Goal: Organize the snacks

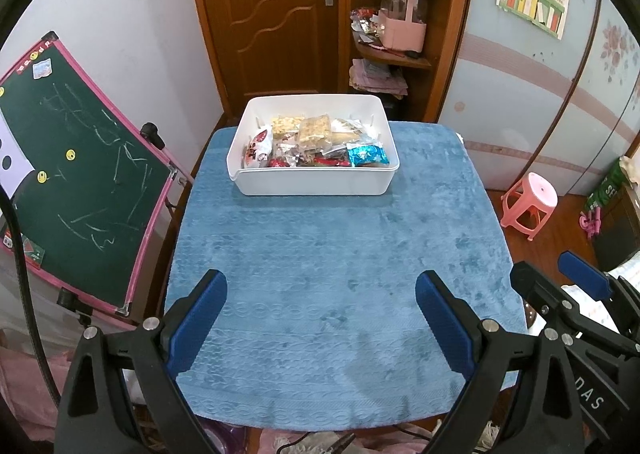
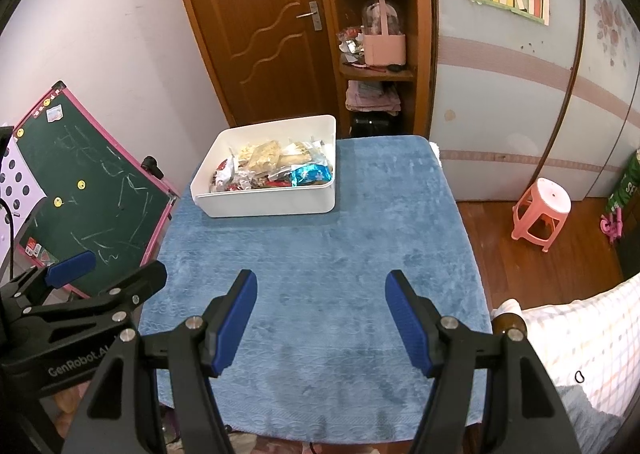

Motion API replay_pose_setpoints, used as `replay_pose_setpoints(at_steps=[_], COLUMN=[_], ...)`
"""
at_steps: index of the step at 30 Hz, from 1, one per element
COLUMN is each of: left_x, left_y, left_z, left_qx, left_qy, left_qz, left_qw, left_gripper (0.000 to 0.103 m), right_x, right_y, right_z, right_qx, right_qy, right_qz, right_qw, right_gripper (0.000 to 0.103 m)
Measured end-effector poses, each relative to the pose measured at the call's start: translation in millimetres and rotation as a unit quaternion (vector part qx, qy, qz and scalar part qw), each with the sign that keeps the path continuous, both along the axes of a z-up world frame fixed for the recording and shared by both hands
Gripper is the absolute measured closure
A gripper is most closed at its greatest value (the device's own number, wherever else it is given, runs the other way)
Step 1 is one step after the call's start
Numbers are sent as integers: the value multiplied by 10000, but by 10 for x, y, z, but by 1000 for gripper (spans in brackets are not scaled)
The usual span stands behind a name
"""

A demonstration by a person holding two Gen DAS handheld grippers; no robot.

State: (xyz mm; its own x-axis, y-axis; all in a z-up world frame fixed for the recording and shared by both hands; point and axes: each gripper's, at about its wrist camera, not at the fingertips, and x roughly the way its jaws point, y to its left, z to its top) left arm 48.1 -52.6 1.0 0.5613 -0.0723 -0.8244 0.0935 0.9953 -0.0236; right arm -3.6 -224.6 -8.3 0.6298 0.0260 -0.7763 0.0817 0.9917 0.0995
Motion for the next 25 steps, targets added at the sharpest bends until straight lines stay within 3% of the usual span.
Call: replay_pose_setpoints(at_steps=[25], left_x=[57], left_y=[-85], left_z=[-77], left_qx=[72], left_qy=[93], left_qz=[-63], left_qw=[9999], left_gripper=[8], right_x=[55], right_y=[-72], right_z=[-46], right_qx=[33], right_qy=[23], right_qz=[-54], right_qw=[10000], right_gripper=[36])
